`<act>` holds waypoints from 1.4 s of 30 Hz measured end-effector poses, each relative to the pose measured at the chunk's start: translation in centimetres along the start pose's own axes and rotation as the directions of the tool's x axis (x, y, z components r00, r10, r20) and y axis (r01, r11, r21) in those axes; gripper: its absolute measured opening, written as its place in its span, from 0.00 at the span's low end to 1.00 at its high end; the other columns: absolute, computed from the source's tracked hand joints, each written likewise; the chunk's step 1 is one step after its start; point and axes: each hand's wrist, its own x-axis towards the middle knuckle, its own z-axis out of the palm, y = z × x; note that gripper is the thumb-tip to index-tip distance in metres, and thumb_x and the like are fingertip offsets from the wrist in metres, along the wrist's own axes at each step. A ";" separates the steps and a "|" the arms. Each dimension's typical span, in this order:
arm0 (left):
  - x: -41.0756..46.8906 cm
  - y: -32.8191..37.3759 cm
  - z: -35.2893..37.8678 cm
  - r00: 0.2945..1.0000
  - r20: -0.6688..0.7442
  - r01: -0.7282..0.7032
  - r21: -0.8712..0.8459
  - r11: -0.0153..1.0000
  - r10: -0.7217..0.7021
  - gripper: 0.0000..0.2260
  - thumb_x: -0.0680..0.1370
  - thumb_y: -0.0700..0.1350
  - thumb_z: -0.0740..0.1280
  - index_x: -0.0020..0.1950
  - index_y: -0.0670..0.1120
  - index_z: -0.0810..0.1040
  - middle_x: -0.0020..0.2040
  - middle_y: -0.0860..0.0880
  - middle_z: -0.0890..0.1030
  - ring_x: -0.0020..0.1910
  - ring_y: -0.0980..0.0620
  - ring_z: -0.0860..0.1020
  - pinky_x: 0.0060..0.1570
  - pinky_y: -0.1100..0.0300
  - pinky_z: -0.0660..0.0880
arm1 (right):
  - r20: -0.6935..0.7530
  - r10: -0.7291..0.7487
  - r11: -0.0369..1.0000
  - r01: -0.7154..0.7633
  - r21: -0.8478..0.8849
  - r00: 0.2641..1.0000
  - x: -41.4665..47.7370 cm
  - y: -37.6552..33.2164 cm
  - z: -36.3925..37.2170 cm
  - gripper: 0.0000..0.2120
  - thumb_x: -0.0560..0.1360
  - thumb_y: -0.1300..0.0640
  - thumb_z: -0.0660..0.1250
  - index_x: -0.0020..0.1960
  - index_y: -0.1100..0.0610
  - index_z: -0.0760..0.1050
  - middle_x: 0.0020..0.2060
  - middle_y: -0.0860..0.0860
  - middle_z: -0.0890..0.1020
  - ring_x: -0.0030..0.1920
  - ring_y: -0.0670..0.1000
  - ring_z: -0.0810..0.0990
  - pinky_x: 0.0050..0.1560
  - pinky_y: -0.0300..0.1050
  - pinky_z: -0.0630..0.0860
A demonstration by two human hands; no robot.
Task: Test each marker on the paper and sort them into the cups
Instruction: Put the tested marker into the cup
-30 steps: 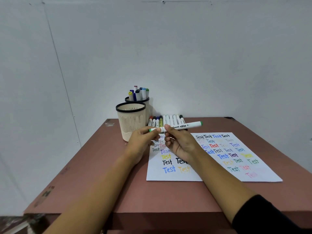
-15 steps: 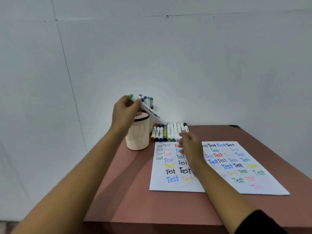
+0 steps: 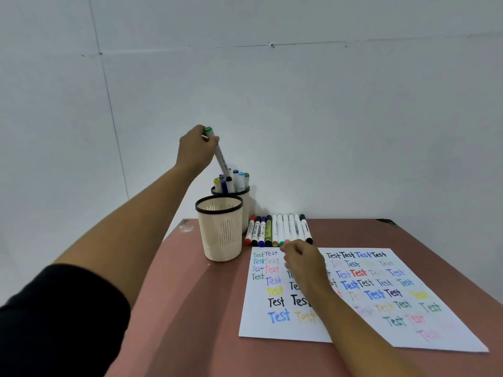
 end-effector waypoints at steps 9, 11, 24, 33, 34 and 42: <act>-0.8 -2.7 2.3 0.990 0.134 0.037 0.118 0.992 -0.053 0.11 0.77 0.42 0.64 0.56 0.43 0.66 0.45 0.40 0.79 0.39 0.42 0.79 0.36 0.55 0.75 | 0.033 -0.024 0.998 0.026 -0.056 0.999 0.2 0.2 0.1 0.12 0.79 0.57 0.59 0.46 0.61 0.78 0.34 0.53 0.77 0.36 0.50 0.73 0.37 0.43 0.69; -1.1 -3.0 2.9 0.984 0.171 0.025 0.158 0.987 -0.053 0.07 0.77 0.43 0.64 0.53 0.44 0.72 0.48 0.41 0.81 0.41 0.44 0.79 0.40 0.54 0.76 | 0.038 -0.030 0.997 0.032 -0.067 0.999 0.1 0.1 0.1 0.11 0.79 0.57 0.59 0.46 0.59 0.79 0.35 0.50 0.78 0.36 0.49 0.74 0.34 0.41 0.69; -1.9 -2.5 2.7 0.960 0.275 -0.001 0.154 0.988 -0.042 0.16 0.78 0.38 0.54 0.60 0.42 0.77 0.60 0.44 0.78 0.56 0.48 0.75 0.54 0.57 0.73 | 0.033 -0.044 0.995 0.047 -0.090 0.998 -0.1 -0.2 0.0 0.11 0.79 0.58 0.58 0.46 0.58 0.79 0.36 0.52 0.79 0.37 0.50 0.75 0.37 0.42 0.71; -7.4 0.8 1.7 0.984 0.161 -0.064 -0.053 0.997 0.071 0.14 0.78 0.39 0.56 0.57 0.46 0.78 0.51 0.48 0.80 0.44 0.54 0.76 0.40 0.67 0.71 | 0.004 -0.081 0.991 0.081 -0.111 0.997 -0.1 -0.3 0.1 0.13 0.78 0.59 0.58 0.46 0.66 0.78 0.36 0.57 0.79 0.37 0.51 0.74 0.37 0.42 0.69; -8.6 1.2 1.9 0.981 0.173 -0.079 -0.074 0.994 0.090 0.14 0.78 0.39 0.56 0.57 0.46 0.78 0.49 0.49 0.80 0.40 0.57 0.76 0.37 0.71 0.70 | -0.001 -0.090 0.989 0.089 -0.116 0.996 -0.1 -0.3 0.0 0.13 0.78 0.59 0.58 0.46 0.66 0.78 0.37 0.58 0.79 0.37 0.51 0.74 0.37 0.42 0.69; -17.2 -0.9 5.0 0.914 0.403 -0.019 -0.085 0.996 0.052 0.12 0.78 0.39 0.58 0.55 0.45 0.79 0.46 0.51 0.79 0.45 0.55 0.76 0.41 0.69 0.69 | -0.046 -0.058 0.996 0.054 -0.074 0.997 0.6 -1.1 -0.5 0.09 0.77 0.59 0.61 0.44 0.60 0.78 0.36 0.53 0.80 0.38 0.51 0.76 0.38 0.44 0.72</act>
